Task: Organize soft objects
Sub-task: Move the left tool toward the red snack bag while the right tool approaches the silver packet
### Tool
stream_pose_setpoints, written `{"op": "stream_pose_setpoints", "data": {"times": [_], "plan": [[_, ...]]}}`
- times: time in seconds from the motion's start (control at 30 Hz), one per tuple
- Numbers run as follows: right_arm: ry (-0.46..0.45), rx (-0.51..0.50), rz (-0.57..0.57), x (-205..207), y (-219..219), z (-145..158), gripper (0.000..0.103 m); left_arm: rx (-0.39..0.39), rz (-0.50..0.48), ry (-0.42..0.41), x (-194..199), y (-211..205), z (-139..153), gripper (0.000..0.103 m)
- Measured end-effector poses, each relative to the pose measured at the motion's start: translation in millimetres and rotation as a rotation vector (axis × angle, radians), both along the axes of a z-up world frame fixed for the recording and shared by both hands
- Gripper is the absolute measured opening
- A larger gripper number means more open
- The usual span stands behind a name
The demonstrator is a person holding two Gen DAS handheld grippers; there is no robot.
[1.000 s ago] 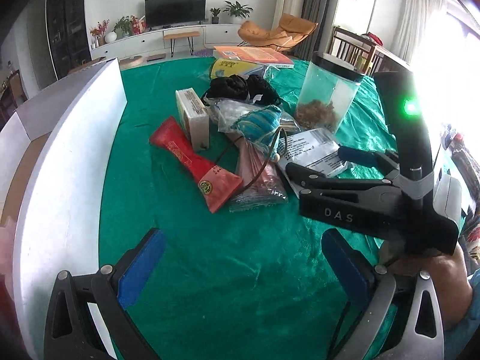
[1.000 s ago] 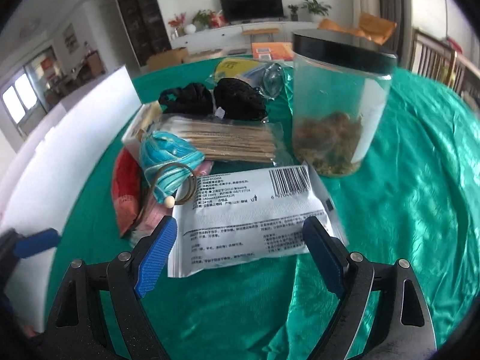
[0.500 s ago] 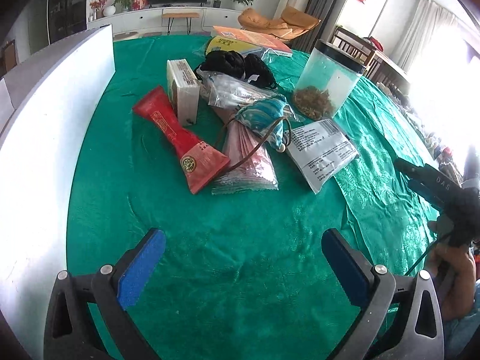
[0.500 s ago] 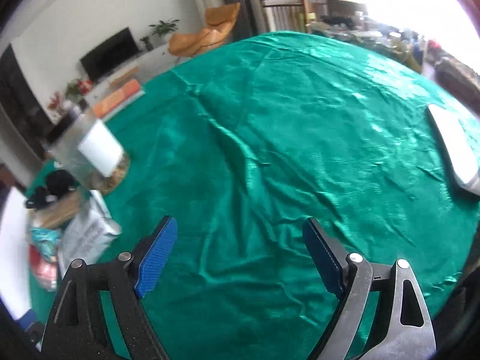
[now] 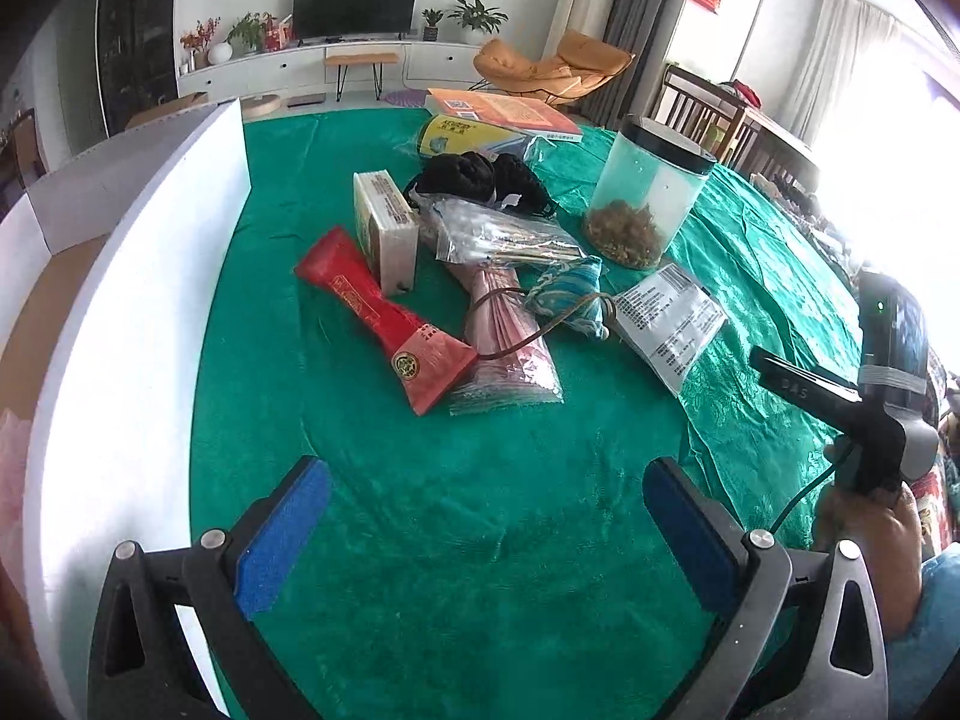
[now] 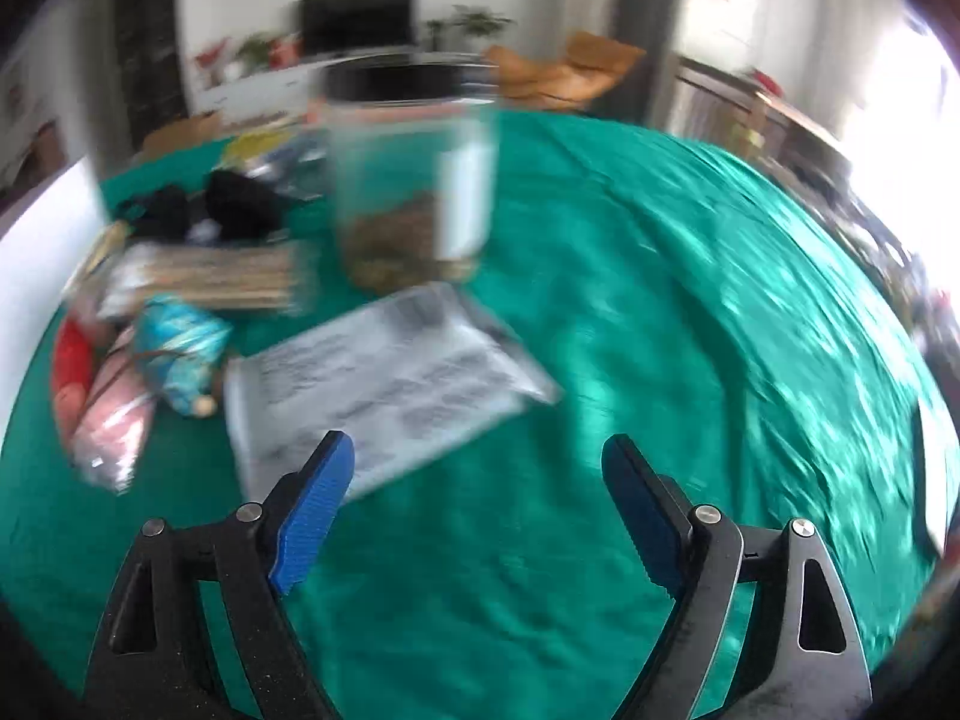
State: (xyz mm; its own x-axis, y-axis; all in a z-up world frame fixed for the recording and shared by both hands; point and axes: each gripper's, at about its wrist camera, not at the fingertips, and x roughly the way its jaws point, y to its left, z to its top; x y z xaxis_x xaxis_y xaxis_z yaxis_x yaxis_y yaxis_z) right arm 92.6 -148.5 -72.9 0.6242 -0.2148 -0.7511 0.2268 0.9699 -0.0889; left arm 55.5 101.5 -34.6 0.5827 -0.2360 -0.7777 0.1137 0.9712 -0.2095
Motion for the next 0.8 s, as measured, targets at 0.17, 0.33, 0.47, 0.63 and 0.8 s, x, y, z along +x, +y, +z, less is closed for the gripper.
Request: {"op": "stream_pose_setpoints", "data": {"times": [0.17,0.33,0.47,0.63,0.8], "plan": [[-0.063,0.202,-0.214,-23,-87,4,0.087,-0.236,0.078,0.1,21,21,-10,0.103],[-0.078,0.318,0.221,-13,-12,22,0.088,-0.296,0.134,0.083,31,30,8,0.103],[-0.083,0.098,0.52,-12,92,23,0.087,-0.239,0.114,0.048,26,24,17,0.103],[0.019,-0.088,0.394,11,93,-1,0.085,-0.185,0.095,0.054,26,25,16,0.103],[0.009,0.0,-0.092,-2,-32,-3,0.088,-0.177,0.105,0.088,44,25,5,0.103]]}}
